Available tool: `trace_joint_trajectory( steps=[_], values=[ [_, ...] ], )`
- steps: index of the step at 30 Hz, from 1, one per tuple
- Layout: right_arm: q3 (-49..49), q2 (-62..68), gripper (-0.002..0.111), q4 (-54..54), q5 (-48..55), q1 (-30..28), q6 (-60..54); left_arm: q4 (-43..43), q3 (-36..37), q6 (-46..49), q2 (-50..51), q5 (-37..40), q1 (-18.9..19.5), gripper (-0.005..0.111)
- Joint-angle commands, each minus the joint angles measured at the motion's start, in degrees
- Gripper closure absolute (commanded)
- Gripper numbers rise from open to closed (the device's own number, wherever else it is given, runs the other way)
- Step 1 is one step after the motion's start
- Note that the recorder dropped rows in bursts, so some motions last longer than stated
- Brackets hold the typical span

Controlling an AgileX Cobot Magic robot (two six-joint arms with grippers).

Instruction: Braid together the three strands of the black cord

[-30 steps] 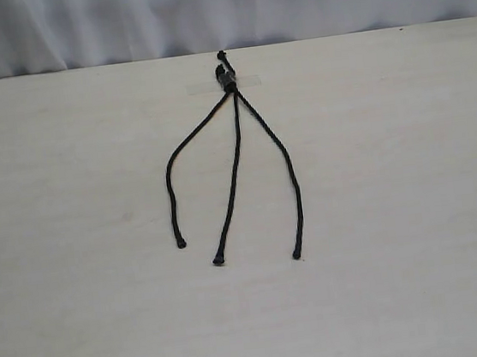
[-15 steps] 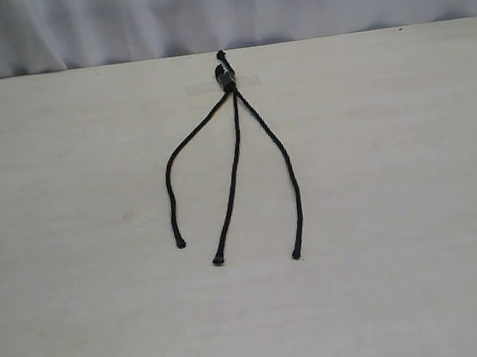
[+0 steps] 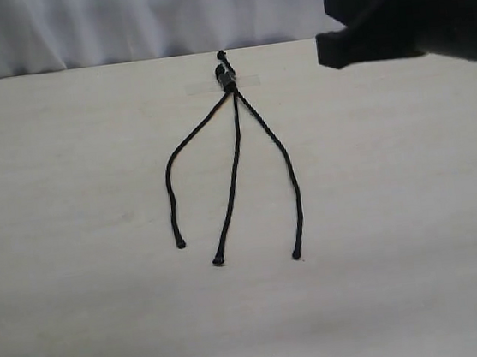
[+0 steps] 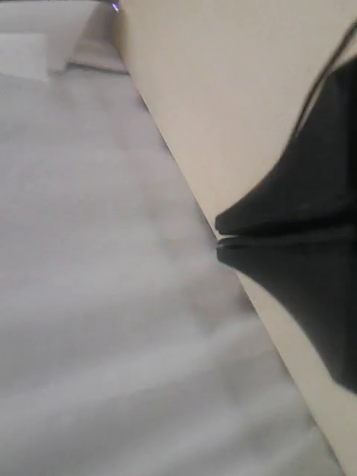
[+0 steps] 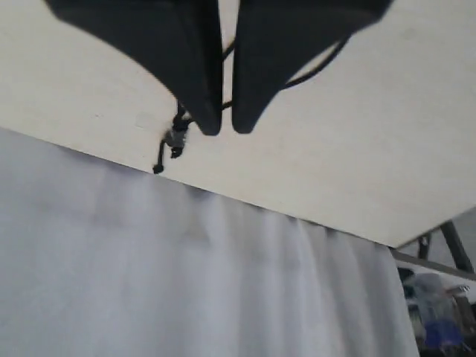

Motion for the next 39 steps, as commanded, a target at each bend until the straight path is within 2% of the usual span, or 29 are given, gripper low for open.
trace_joint_trajectory(
  steps=[1,2,3,5,7,9,10,11,13,15,17,18,20,22,23,25,27,28,29,32,35,37,39],
  values=[
    [-9.1,11.0,0.104,-0.4,7.2,-6.1,-2.6,3.3,-3.1,0.8,7.6,30.9,-7.1,0.107],
    [-10.3,12.8,0.104,-0.4,8.6,-7.3,-2.4,2.7,-3.1,0.8,9.0,36.1,-8.1,0.107],
    [-11.7,14.9,0.104,-0.4,10.4,-8.7,-2.4,0.8,-3.1,0.8,11.1,36.7,-9.0,0.107],
    [-14.1,18.4,0.104,-0.3,13.6,-11.1,-2.1,0.1,-3.9,1.1,14.5,30.5,-9.3,0.107],
    [-16.0,22.3,0.104,-0.2,17.1,-13.3,-2.1,0.5,-5.5,0.3,18.6,21.0,-9.3,0.107],
    [-17.4,25.3,0.104,-0.3,20.1,-15.4,-2.1,6.1,-7.1,-5.5,22.4,16.4,-9.3,0.107],
    [-17.9,26.8,0.104,-0.3,20.8,-16.3,-2.1,12.1,-8.2,-9.6,23.9,16.0,-9.3,0.107],
    [-18.0,28.2,0.104,-0.3,20.9,-17.2,-2.1,14.3,-9.2,-15.0,25.7,16.0,-9.3,0.107],
    [-18.2,30.2,0.104,-0.3,20.1,-18.4,-2.4,14.3,-9.9,-14.4,28.9,22.4,-9.3,0.107],
    [-18.6,31.7,0.104,-0.3,19.8,-19.6,-2.4,14.3,-9.9,-13.0,32.6,37.6,-9.5,0.107],
    [-19.2,31.7,0.104,-0.4,19.9,-19.6,-3.0,12.8,-10.4,-7.3,33.2,43.7,-9.4,0.107],
    [-19.4,31.7,0.104,-0.4,19.9,-19.6,-3.0,13.2,-10.6,-5.6,33.2,44.1,-9.4,0.107],
    [-19.4,31.7,0.104,-0.4,19.7,-19.6,-3.7,14.3,-11.4,-0.2,33.2,41.0,-9.5,0.107],
    [-19.4,31.7,0.104,-0.3,19.5,-19.6,-3.7,14.3,-13.0,9.4,33.2,28.8,-10.2,0.107],
    [-19.4,31.7,0.104,-0.2,19.5,-19.5,-3.7,14.3,-14.3,9.9,33.3,18.1,-11.2,0.107],
    [-19.4,31.7,0.104,0.2,19.6,-19.5,-3.7,4.6,-16.4,-2.2,33.4,16.0,-13.1,0.107],
    [-19.4,31.7,0.104,1.6,19.9,-19.5,-3.7,11.3,-16.6,-8.5,33.8,9.1,-14.4,0.107],
    [-19.4,31.7,0.104,1.6,19.9,-19.5,-3.7,14.3,-17.7,-15.2,34.8,3.4,-15.3,0.107],
    [-19.4,31.7,0.104,1.6,19.9,-19.5,-3.7,14.3,-18.1,-17.7,36.0,0.4,-15.9,0.107],
    [-19.4,31.7,0.104,1.6,19.9,-19.5,-3.7,14.3,-18.9,-17.5,43.2,1.6,-19.6,0.107],
    [-19.4,31.7,0.104,1.6,19.9,-19.5,-3.7,14.3,-21.3,-15.3,47.5,-2.4,-22.0,0.107],
    [-19.4,31.7,0.104,1.6,19.9,-19.5,-3.7,14.3,-22.5,-9.7,48.9,-5.2,-24.2,0.107],
    [-19.4,31.7,0.104,1.6,19.8,-19.5,-3.7,14.3,-22.5,-4.5,48.7,-3.4,-26.5,0.107]
  ],
)
